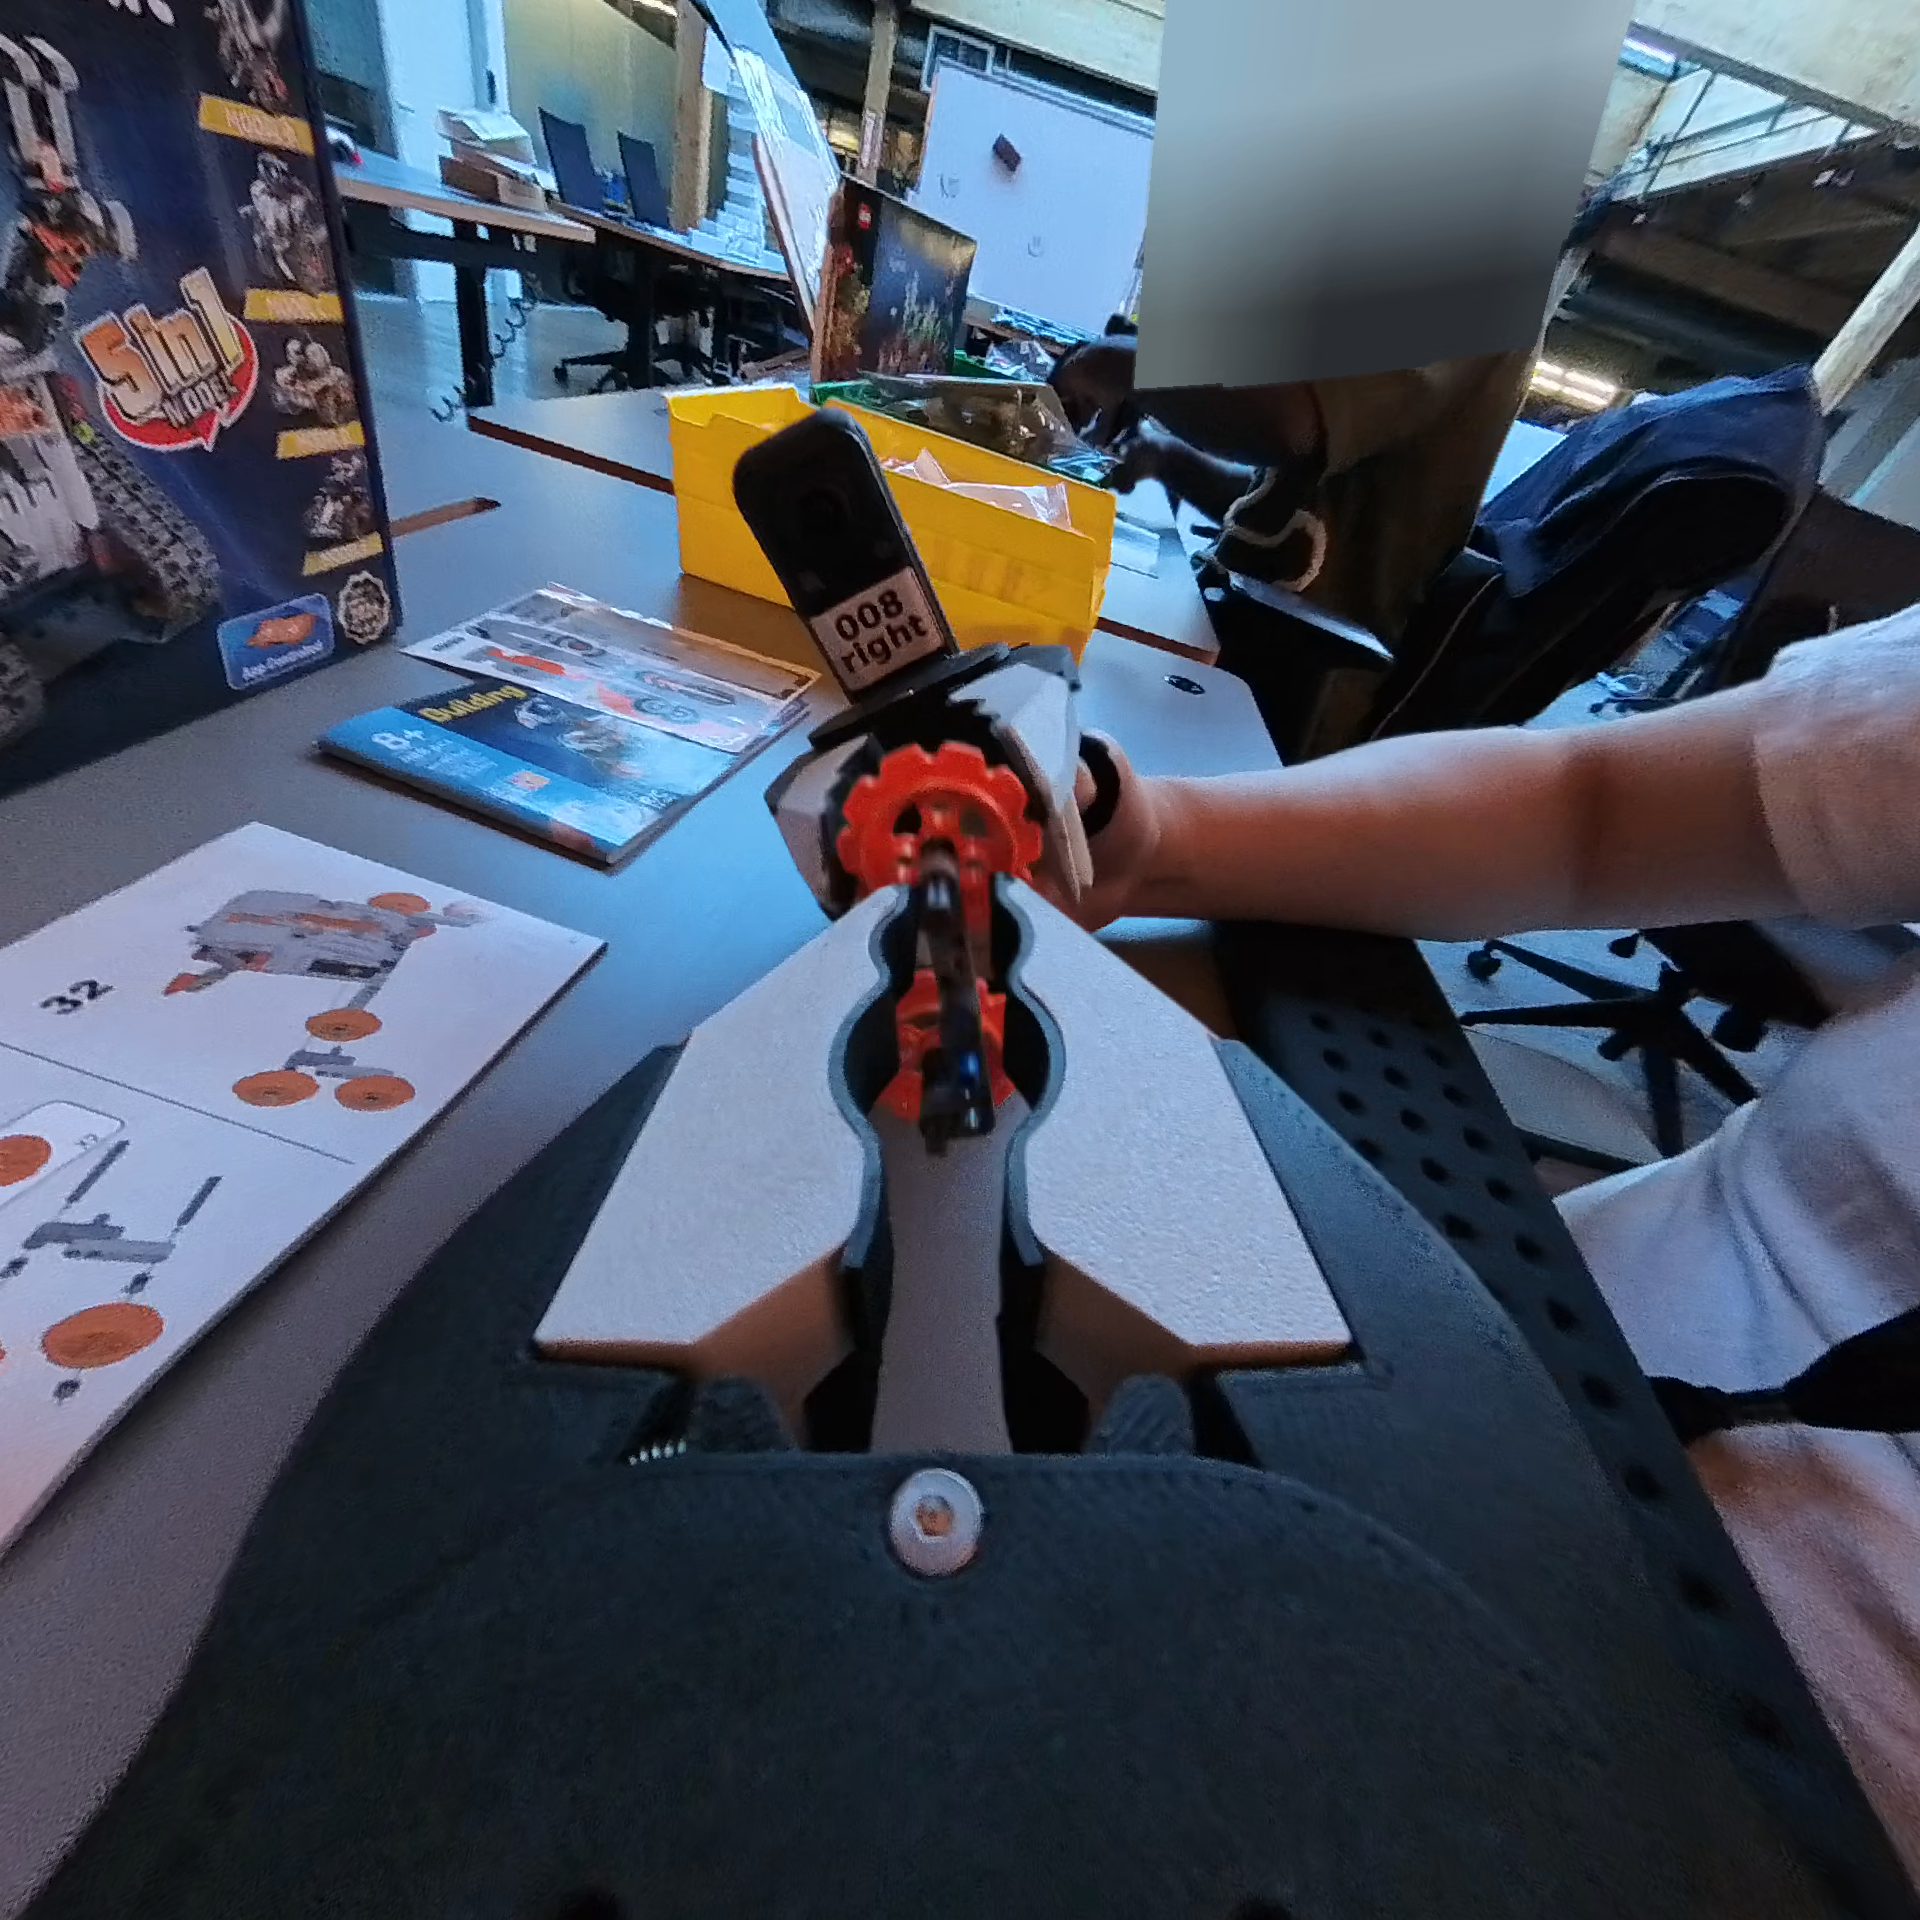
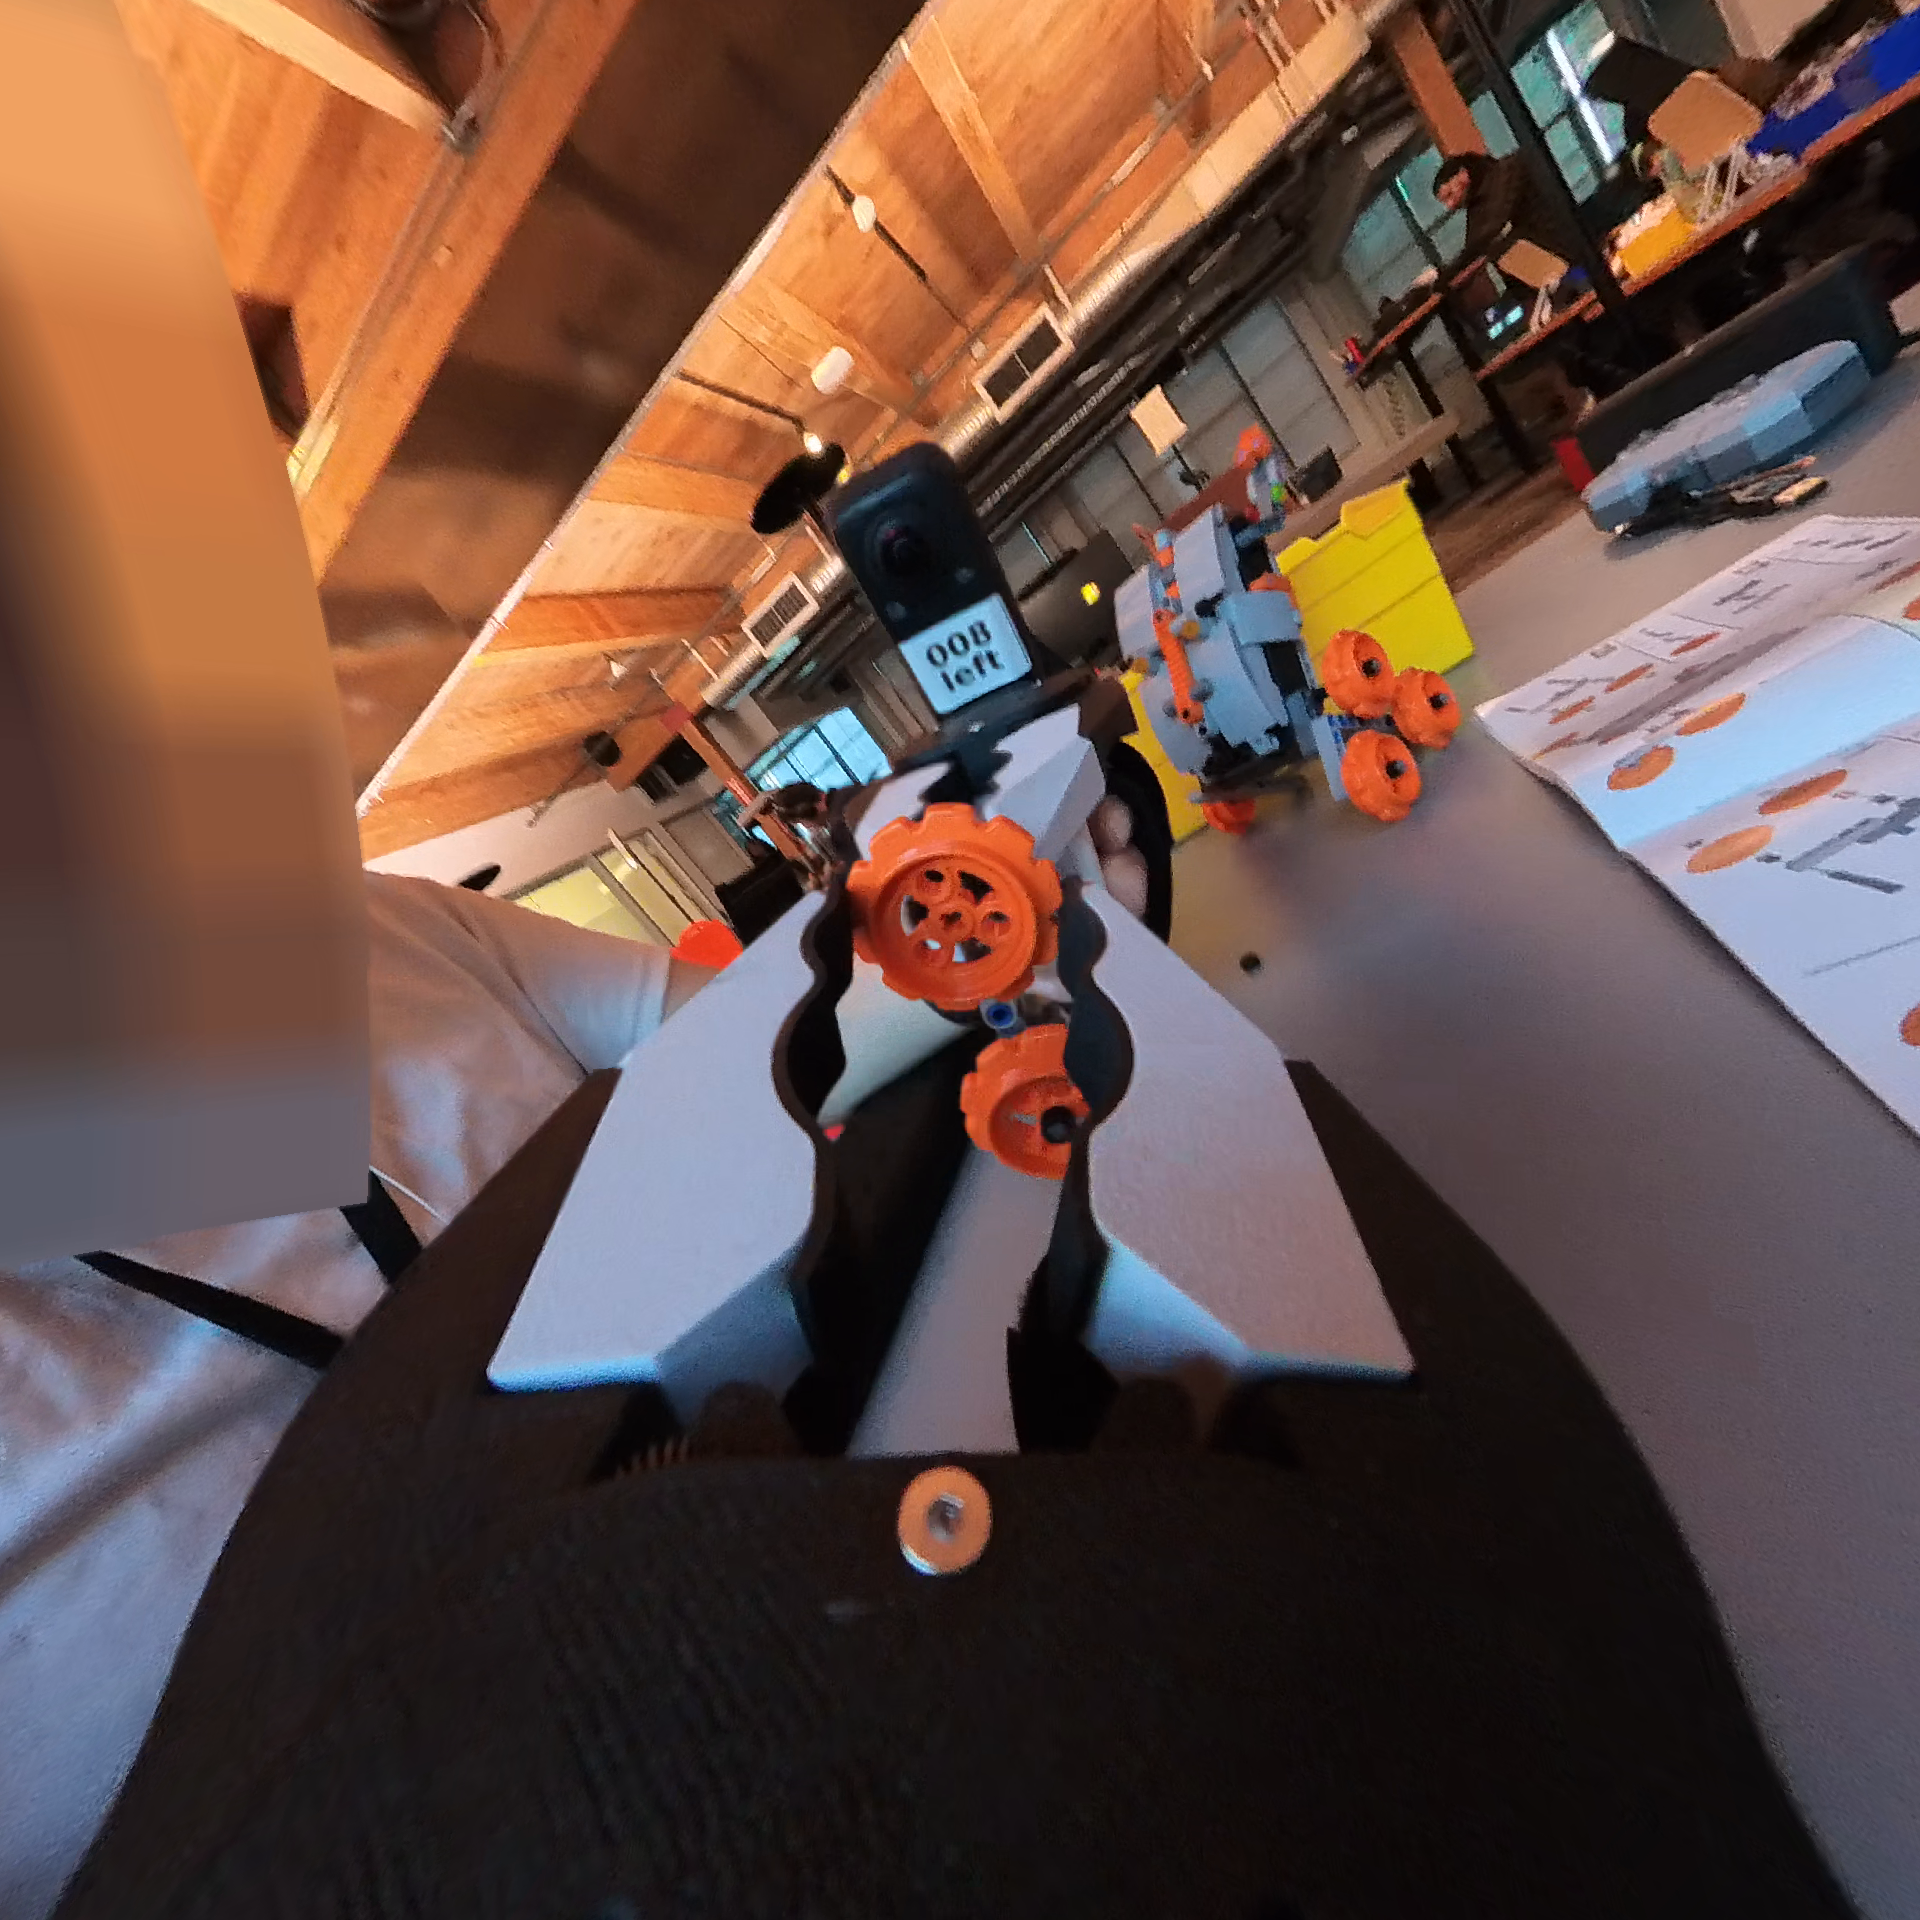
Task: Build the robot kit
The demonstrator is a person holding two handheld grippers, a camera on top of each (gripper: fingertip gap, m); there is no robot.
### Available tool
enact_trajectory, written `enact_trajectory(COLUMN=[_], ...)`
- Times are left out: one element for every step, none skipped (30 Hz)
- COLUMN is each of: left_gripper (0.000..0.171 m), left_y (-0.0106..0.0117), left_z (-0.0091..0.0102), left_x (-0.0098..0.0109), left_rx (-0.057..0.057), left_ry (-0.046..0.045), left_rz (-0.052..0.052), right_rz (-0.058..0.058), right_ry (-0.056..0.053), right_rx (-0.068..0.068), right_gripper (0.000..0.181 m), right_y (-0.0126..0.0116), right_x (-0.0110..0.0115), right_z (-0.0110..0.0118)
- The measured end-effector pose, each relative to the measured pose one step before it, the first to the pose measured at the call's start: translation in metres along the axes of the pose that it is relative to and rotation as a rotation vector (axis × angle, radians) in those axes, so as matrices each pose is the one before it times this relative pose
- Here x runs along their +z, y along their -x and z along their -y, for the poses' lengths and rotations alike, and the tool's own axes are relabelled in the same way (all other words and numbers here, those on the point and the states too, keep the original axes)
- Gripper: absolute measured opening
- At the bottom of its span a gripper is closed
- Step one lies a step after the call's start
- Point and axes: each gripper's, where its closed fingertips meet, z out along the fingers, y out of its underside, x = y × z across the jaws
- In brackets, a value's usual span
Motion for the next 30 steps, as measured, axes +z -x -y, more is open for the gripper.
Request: enact_trajectory(left_gripper=[0.013, 0.012, 0.011, 0.011, 0.01, 0.01, 0.009, 0.009, 0.009, 0.007, 0.005, 0.004, 0.004, 0.004, 0.004, 0.004, 0.006, 0.007, 0.01, 0.012, 0.012, 0.013, 0.011, 0.01, 0.009, 0.009, 0.009, 0.01, 0.01, 0.01], left_y=[0.00077, 0.00124, 0.00219, 0.00072, -0.00037, -0.00053, 0.00019, 0.00055, -0.00098, -0.00116, -0.00073, -0.00048, -0.00034, -0.00058, -0.00043, -0.00024, -0.00019, 0.00043, 0.00023, -0.00038, 0.00116, 0.00127, 0.00081, 0.00129, 0.00098, 0.00099, 0.00114, 0.00086, 0.00081, 0.00132], left_z=[-0.00092, 0.00063, 0.00308, 0.00398, 0.00253, 0.00002, -0.00178, -0.0019, -0.00092, 0.00013, 0.00018, -0.00013, -0.00015, -0.00035, -0.00031, 0.00035, 0.00058, 0.00017, -0.00024, -0.00078, -0.00167, -0.00142, -0.00066, 0.00086, 0.00028, -0.00018, 0.00009, -0.00001, -0.00065, -0.00091], left_x=[-0.00279, -0.00298, -0.00255, -0.00167, -0.00053, 0.00034, 0.00079, 0.00087, 0.00056, 0.00027, 0.0, -0.00003, -0.00015, -0.00026, -0.00042, -0.00055, -0.00055, -0.00018, 0.00048, 0.0011, 0.00151, 0.00142, 0.00065, 0.00005, 0.00008, -0.00003, -0.00021, -0.00035, -0.00051, -0.00074], left_rx=[-0.0056, 0.0079, 0.0073, -0.001, -0.0083, -0.006, 0.0043, 0.0117, 0.0081, 0.0015, 0.0022, 0.0042, 0.0041, 0.0032, 0.0006, -0.0017, -0.0029, -0.0053, -0.0047, -0.0013, 0.0019, 0.0064, 0.0064, 0.0008, -0.0045, -0.0037, 0.002, 0.0071, 0.009, 0.0114], left_ry=[0.00577, -0.00502, -0.01574, -0.0195, -0.01276, 0.00097, 0.01002, 0.01004, 0.00448, -0.00006, -0.0004, 0.00153, 0.00184, 0.00339, 0.00297, -0.0009, -0.00237, -0.00037, 0.0006, 0.00332, 0.00772, 0.00585, 0.00102, -0.00646, -0.00331, 0.00103, -0.00006, 0.00123, 0.00717, 0.00877], left_rz=[0.0016, 0.0079, 0.0143, 0.003, -0.0048, -0.0041, 0.0039, 0.0069, -0.0033, -0.0058, -0.0039, -0.0018, -0.0014, -0.0033, -0.004, -0.0034, -0.0032, 0.0016, 0.0008, -0.0012, 0.0092, 0.0114, 0.0084, 0.0087, 0.0046, 0.0038, 0.0072, 0.0065, 0.0069, 0.0107], right_rz=[0.0132, 0.0057, 0.0093, 0.002, -0.0019, 0.0033, 0.0022, -0.0019, 0.0019, 0.0003, 0.0002, 0.0007, -0.0001, -0.0005, 0.0004, 0.0, -0.0011, -0.0032, -0.0044, -0.0042, -0.0019, -0.0011, -0.0015, -0.003, -0.002, -0.0053, -0.0129, -0.0192, -0.0169, -0.0201], right_ry=[-0.0276, -0.0237, -0.015, -0.0012, 0.0091, 0.0098, 0.0124, 0.015, 0.0072, 0.0013, -0.0012, 0.0002, 0.0012, 0.0015, 0.0005, -0.0017, -0.0035, -0.0035, -0.0044, -0.0008, 0.0038, 0.0057, -0.0028, -0.0052, -0.001, -0.0008, -0.003, -0.0028, 0.0066, 0.0073], right_rx=[0.0124, 0.0102, 0.0023, 0.0003, -0.0034, -0.0068, -0.0013, -0.0008, -0.0043, 0.0005, 0.0028, 0.0004, -0.0018, -0.0007, 0.0006, 0.0009, 0.0008, 0.0003, -0.002, -0.0016, -0.0009, -0.0018, -0.0018, 0.0006, 0.0006, -0.0038, -0.0084, -0.0145, -0.0208, -0.0286], right_gripper=[0.039, 0.039, 0.039, 0.039, 0.039, 0.039, 0.039, 0.039, 0.039, 0.039, 0.039, 0.039, 0.039, 0.039, 0.039, 0.039, 0.039, 0.039, 0.039, 0.039, 0.039, 0.04, 0.039, 0.039, 0.039, 0.039, 0.04, 0.04, 0.04, 0.04], right_y=[0.00082, 0.00007, 0.0015, 0.00054, 0.00007, 0.00076, 0.00022, -0.00051, 0.00013, -0.0002, -0.00014, 0.00015, 0.00012, 0.0, 0.00002, -0.00001, -0.00018, -0.0005, -0.00064, -0.00062, -0.00019, 0.0, -0.00019, -0.00057, -0.00049, -0.00081, -0.00159, -0.00204, -0.00131, -0.00057], right_x=[-0.00193, -0.00273, -0.00222, -0.00099, 0.00036, 0.00139, 0.00174, 0.00165, 0.00098, 0.00016, -0.0002, -0.00011, 0.00008, 0.00002, -0.00004, -0.0002, -0.00036, -0.00046, -0.00027, 0.00005, 0.00046, 0.00067, -0.00016, -0.00049, 0.00016, 0.00011, 0.00008, 0.00042, 0.00085, 0.00089], right_z=[0.00427, 0.00387, 0.00255, 0.00033, -0.00155, -0.00174, -0.00222, -0.00244, -0.00109, -0.0002, 0.00018, 0.0, -0.00017, -0.00023, -0.00001, 0.00029, 0.00068, 0.0007, 0.00075, 0.00004, -0.00068, -0.00092, 0.00056, 0.00082, 0.0003, 0.0002, 0.00062, 0.00071, -0.00034, 0.00024])
